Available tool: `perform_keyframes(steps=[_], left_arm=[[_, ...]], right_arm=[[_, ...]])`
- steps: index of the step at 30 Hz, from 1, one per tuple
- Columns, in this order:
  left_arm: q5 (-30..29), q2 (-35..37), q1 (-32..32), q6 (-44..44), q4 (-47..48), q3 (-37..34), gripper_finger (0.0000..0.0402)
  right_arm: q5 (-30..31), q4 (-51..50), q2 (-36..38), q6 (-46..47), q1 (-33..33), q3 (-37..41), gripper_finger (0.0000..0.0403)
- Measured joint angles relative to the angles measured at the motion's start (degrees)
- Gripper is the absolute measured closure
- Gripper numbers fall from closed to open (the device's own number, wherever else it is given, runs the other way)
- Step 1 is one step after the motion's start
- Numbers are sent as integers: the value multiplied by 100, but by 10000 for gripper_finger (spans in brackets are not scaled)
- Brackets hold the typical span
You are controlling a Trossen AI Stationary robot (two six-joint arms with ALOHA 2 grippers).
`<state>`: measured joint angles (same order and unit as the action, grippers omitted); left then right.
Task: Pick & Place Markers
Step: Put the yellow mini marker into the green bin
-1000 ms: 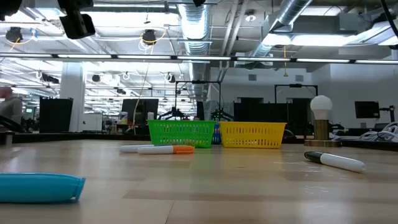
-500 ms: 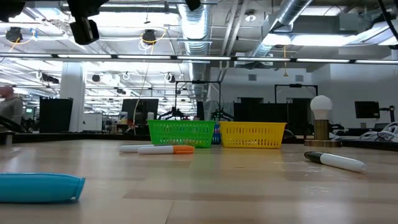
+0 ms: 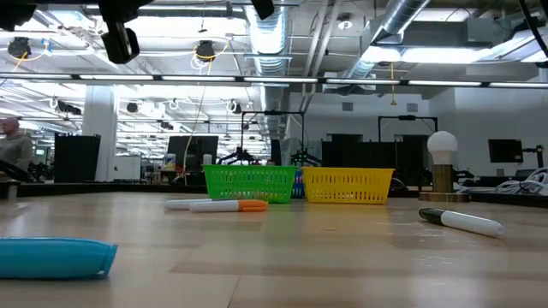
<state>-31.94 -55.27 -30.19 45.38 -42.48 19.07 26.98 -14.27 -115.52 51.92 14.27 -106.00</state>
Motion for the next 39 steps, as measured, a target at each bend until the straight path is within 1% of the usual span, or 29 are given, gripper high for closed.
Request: perform_keyframes(steps=[4,5,11,17,22,25,30,33,35,39], left_arm=[[0,0,38,-3,2,0,354],[0,2,37,-3,0,0,359],[22,2,61,-51,4,0,359],[39,2,199,-37,31,0,335],[39,2,290,-34,40,0,355],[65,2,351,-36,47,0,357],[59,0,494,-36,85,0,341],[44,-4,547,-26,103,-3,345],[46,-4,629,-12,105,-7,350],[67,-4,824,-12,91,-9,351]], right_arm=[[14,-8,0,-9,-16,0,364],[15,-10,0,-11,-16,0,364],[-2,-20,0,-9,-25,0,351],[-25,-70,0,-29,-62,0,347],[-254,-101,0,-278,-134,0,346],[-327,-158,0,-452,-157,0,346],[-599,-261,4,-807,-255,-1,346],[-751,-366,19,-999,-354,-4,342],[-899,-424,25,-1044,-439,-7,332],[-1537,-453,33,-1132,-665,-7,293]])
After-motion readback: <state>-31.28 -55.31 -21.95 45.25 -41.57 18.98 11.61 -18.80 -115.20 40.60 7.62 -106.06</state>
